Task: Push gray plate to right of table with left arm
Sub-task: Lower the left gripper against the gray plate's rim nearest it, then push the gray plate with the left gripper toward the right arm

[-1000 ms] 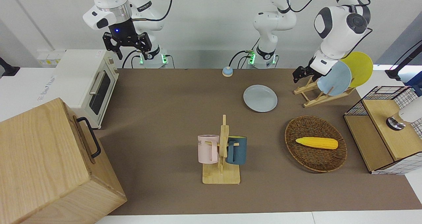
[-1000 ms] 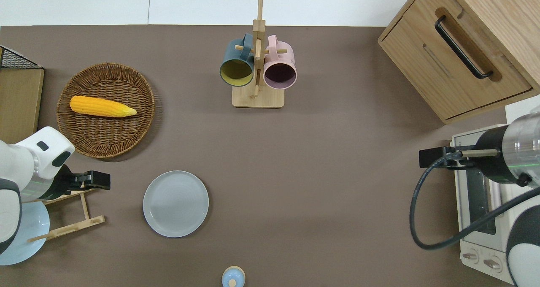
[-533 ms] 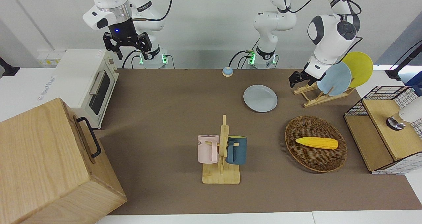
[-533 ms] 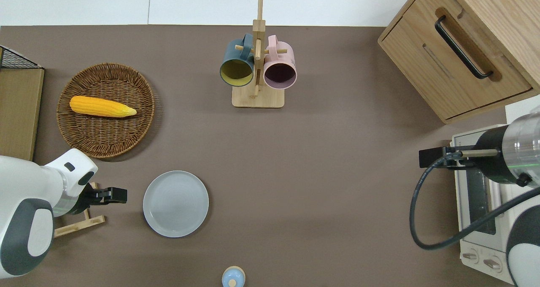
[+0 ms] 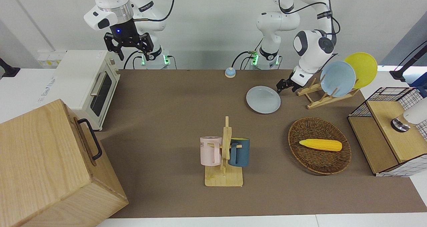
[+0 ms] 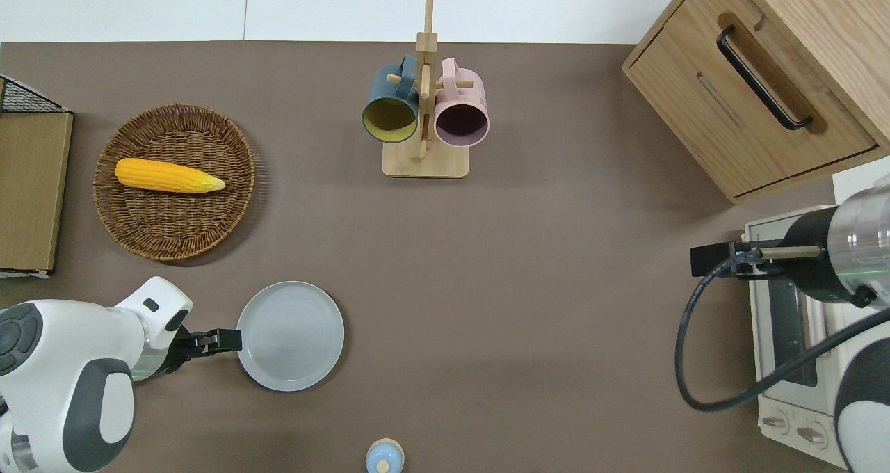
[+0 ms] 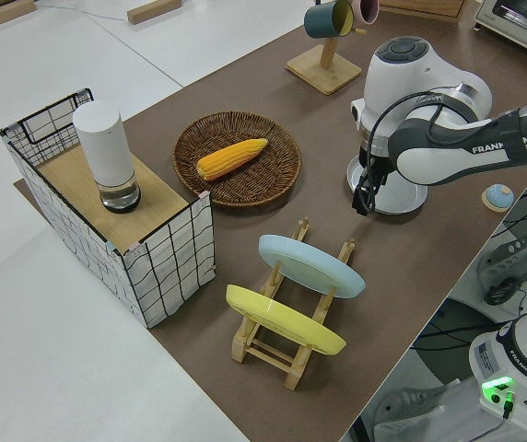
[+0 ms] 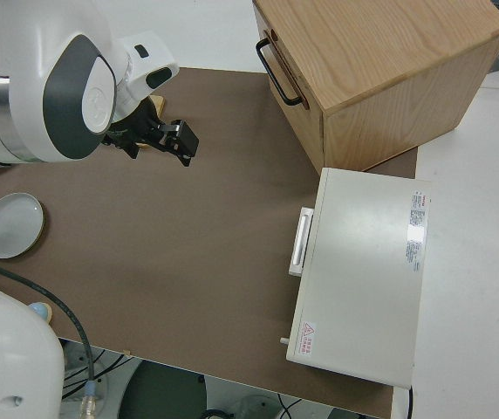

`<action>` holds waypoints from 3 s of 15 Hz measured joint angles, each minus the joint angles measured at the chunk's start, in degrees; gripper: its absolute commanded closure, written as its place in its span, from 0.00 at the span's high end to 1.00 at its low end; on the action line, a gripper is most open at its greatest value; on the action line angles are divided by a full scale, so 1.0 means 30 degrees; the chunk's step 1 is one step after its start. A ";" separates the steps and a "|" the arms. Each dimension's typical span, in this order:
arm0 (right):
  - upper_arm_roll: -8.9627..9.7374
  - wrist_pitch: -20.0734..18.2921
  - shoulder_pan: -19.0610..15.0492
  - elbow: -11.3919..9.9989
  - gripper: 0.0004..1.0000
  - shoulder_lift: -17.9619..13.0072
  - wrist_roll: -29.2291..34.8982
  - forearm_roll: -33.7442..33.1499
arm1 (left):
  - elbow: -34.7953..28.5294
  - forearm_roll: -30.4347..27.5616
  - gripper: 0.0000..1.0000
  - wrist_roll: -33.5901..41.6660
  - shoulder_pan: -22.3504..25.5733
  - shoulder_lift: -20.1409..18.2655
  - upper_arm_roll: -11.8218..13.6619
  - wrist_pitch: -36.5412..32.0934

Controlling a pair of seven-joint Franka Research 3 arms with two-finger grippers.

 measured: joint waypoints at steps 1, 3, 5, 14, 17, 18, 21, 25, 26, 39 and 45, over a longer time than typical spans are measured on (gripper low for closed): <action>0.0000 0.0000 0.0000 0.0000 1.00 0.0000 0.0000 0.0000 | -0.0215 -0.0166 0.91 0.0000 0.0000 -0.0002 -0.0014 0.0144; 0.0000 0.0000 0.0000 0.0000 1.00 0.0000 0.0000 0.0000 | -0.0456 -0.0606 0.86 0.0001 0.0001 -0.0003 -0.0096 0.0496; 0.0000 0.0000 0.0000 0.0000 1.00 0.0000 0.0000 0.0000 | -0.0690 -0.0748 0.79 0.0001 0.0000 0.0000 -0.0280 0.0882; 0.0000 0.0000 0.0000 0.0000 1.00 0.0000 0.0000 0.0000 | -0.1213 -0.0957 0.62 -0.0011 0.0000 0.0334 -0.0746 0.1808; 0.0000 0.0000 0.0000 0.0000 1.00 0.0000 0.0000 0.0000 | -0.1268 -0.0961 0.47 -0.0012 0.0000 0.0604 -0.0792 0.2212; 0.0000 0.0000 0.0000 0.0000 1.00 0.0000 0.0000 0.0000 | -0.1271 -0.0969 0.39 -0.0028 0.0000 0.0699 -0.0794 0.2372; 0.0000 0.0000 0.0000 0.0000 1.00 0.0000 0.0000 0.0000 | -0.1275 -0.1000 0.15 -0.0402 0.0000 0.0948 -0.0811 0.2711; 0.0000 0.0000 0.0000 0.0000 1.00 0.0000 0.0000 0.0000 | -0.1275 -0.1596 0.00 -0.0923 -0.0001 0.1043 -0.1016 0.2895; 0.0000 0.0000 0.0000 0.0000 1.00 0.0000 0.0000 0.0000 | -0.1275 -0.1758 0.00 -0.1101 -0.0001 0.1049 -0.1050 0.2946; 0.0000 0.0000 0.0000 0.0000 1.00 0.0000 0.0000 0.0000 | -0.1267 -0.2963 0.00 -0.3534 -0.0397 0.0945 -0.2722 0.3264; 0.0000 0.0000 0.0000 0.0000 1.00 0.0000 0.0000 0.0000 | -0.1269 -0.3707 0.00 -0.5898 -0.2077 0.1078 -0.4001 0.4118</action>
